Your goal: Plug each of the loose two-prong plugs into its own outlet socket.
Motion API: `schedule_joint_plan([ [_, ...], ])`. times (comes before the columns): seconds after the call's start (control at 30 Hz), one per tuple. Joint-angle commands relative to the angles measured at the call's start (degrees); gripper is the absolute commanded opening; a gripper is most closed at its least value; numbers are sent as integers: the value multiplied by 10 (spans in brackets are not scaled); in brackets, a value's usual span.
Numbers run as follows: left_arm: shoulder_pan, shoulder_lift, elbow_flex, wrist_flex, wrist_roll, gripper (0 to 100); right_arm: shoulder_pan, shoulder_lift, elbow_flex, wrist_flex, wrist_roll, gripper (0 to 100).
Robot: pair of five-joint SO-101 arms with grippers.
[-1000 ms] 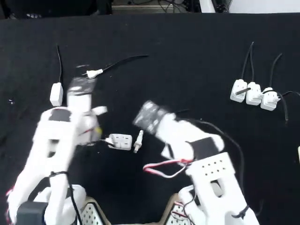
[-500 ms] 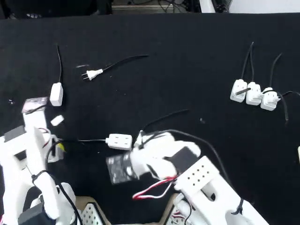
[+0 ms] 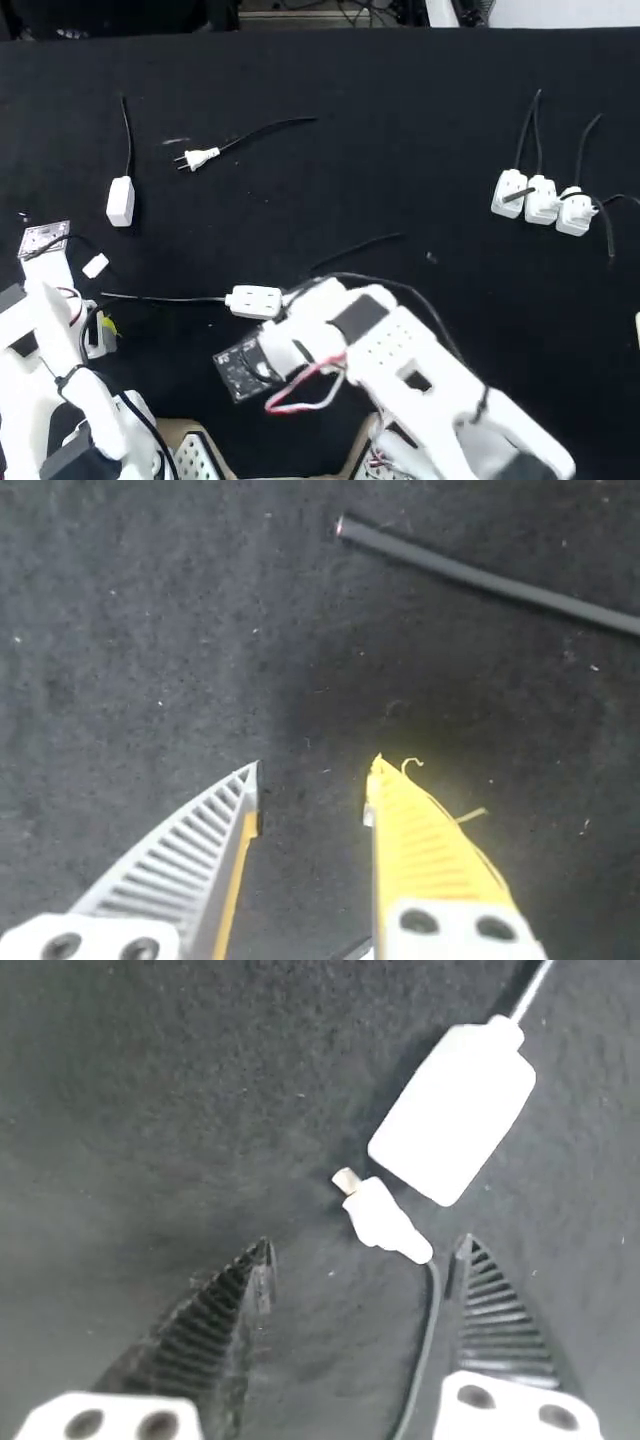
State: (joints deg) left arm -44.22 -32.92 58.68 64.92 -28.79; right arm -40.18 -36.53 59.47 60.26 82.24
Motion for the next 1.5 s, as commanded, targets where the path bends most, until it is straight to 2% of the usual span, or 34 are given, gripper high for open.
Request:
schedule_joint_plan([
  [0.0,-7,-14,8,-3,-9,177,4,65,-80,-12,30,268],
  [0.2,-8,-14,23,-3,-10,177,4,161,-134,-13,32,268],
  [0.5,-8,-14,23,0,-10,177,51,260,-169,-21,63,266],
  [0.67,-8,-14,23,0,-10,177,52,305,-168,-48,48,145],
  [0.8,-8,-14,22,0,-10,177,49,331,-172,-73,-13,5],
  [0.9,-6,-14,22,0,-10,177,52,324,-182,-80,-79,8],
  [1.07,-2,-14,19,0,-10,178,44,240,-217,29,-168,10],
  [1.17,5,-14,14,-4,-8,179,22,167,-207,45,-262,10],
  [1.27,24,-14,9,-4,-6,177,-2,124,-148,-14,-335,11],
  [1.4,36,-14,14,1,-6,177,-8,134,-54,-138,-375,14],
  [1.47,32,-14,15,1,-6,177,-7,161,-44,-157,-392,63],
])
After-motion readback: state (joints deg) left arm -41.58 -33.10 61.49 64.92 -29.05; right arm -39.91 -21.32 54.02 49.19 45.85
